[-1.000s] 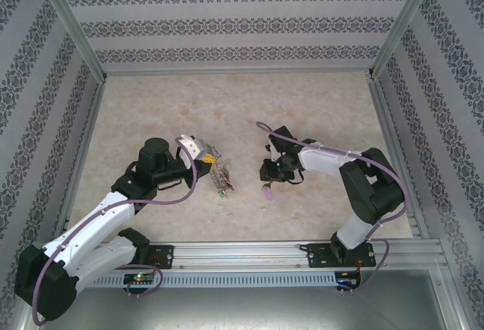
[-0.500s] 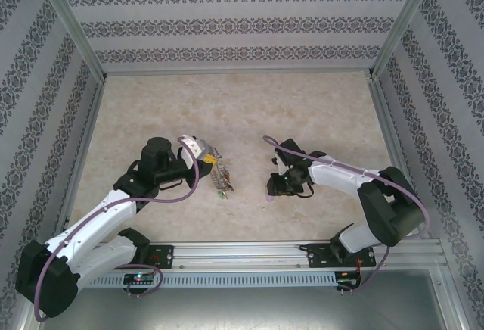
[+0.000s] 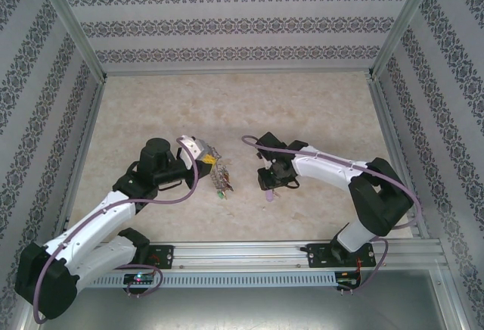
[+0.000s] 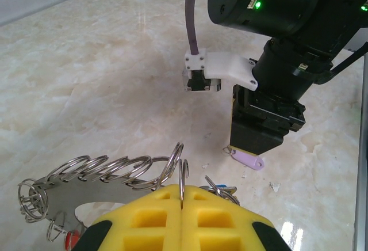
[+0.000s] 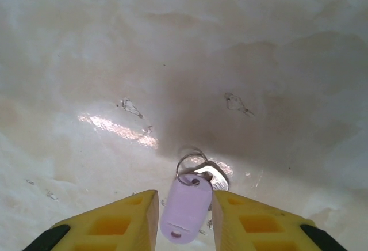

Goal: Put the keys on the keyring

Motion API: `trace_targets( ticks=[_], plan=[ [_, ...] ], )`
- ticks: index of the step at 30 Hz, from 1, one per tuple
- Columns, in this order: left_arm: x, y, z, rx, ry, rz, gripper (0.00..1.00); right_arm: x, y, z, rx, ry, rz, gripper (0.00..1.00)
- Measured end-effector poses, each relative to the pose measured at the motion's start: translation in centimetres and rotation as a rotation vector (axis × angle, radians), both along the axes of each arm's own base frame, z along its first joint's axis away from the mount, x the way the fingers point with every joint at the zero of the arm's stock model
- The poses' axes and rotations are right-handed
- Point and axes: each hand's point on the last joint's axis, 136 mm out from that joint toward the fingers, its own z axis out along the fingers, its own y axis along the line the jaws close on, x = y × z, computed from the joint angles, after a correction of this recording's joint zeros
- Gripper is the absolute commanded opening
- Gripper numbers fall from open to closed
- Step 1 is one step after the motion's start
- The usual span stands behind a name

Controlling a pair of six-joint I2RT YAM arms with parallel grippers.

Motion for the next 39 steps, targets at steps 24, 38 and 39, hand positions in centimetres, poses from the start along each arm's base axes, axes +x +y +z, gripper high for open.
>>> trace_targets(
  ticks=[24, 38, 39],
  plan=[
    [-0.2, 1.0, -0.2, 0.01, -0.028, 0.047, 0.0, 0.4, 0.4, -2.7, -0.171, 0.005, 0.079, 0.28],
    [-0.2, 1.0, -0.2, 0.009, -0.031, 0.048, 0.0, 1.2, -0.1, -1.7, -0.167, -0.037, 0.053, 0.12],
    [-0.2, 1.0, -0.2, 0.009, -0.03, 0.048, 0.0, 1.3, -0.1, -1.5, -0.158, -0.041, 0.047, 0.12]
  ],
)
